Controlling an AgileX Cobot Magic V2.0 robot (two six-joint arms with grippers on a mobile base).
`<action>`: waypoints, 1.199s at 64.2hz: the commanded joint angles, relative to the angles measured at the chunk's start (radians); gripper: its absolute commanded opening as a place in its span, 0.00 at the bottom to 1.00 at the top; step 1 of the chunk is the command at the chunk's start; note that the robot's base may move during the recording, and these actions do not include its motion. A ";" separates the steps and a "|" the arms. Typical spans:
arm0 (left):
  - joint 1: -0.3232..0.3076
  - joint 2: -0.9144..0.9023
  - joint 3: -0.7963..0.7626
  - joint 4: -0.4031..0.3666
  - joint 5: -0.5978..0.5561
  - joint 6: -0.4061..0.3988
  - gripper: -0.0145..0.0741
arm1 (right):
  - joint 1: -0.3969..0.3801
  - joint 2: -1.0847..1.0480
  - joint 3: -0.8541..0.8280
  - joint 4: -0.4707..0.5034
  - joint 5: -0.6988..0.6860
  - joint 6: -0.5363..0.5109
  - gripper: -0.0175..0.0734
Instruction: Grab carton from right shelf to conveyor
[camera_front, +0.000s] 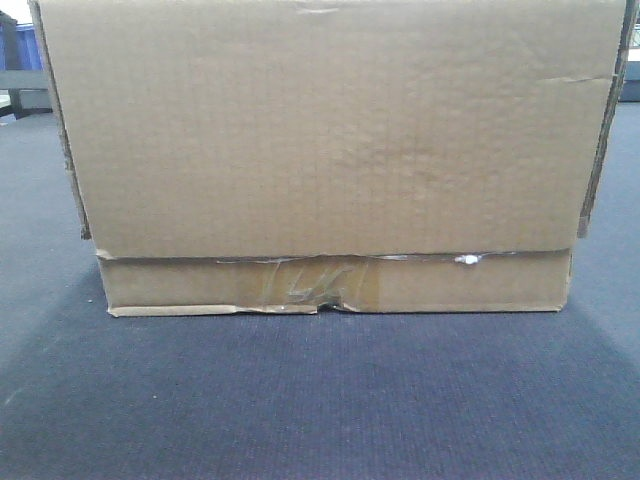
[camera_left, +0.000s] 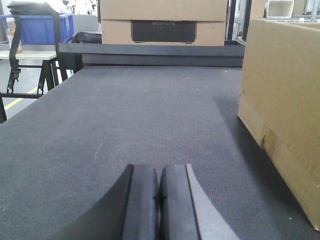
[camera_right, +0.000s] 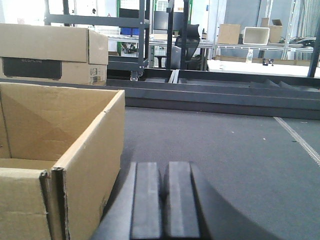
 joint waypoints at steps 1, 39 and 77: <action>0.000 -0.007 0.000 -0.005 -0.012 0.007 0.17 | -0.003 -0.006 0.001 -0.007 -0.030 -0.008 0.12; 0.001 -0.007 0.000 -0.005 -0.036 0.007 0.17 | -0.003 -0.006 0.001 -0.007 -0.030 -0.008 0.12; 0.001 -0.007 0.000 -0.005 -0.036 0.007 0.17 | -0.062 -0.006 0.038 0.112 -0.049 -0.146 0.12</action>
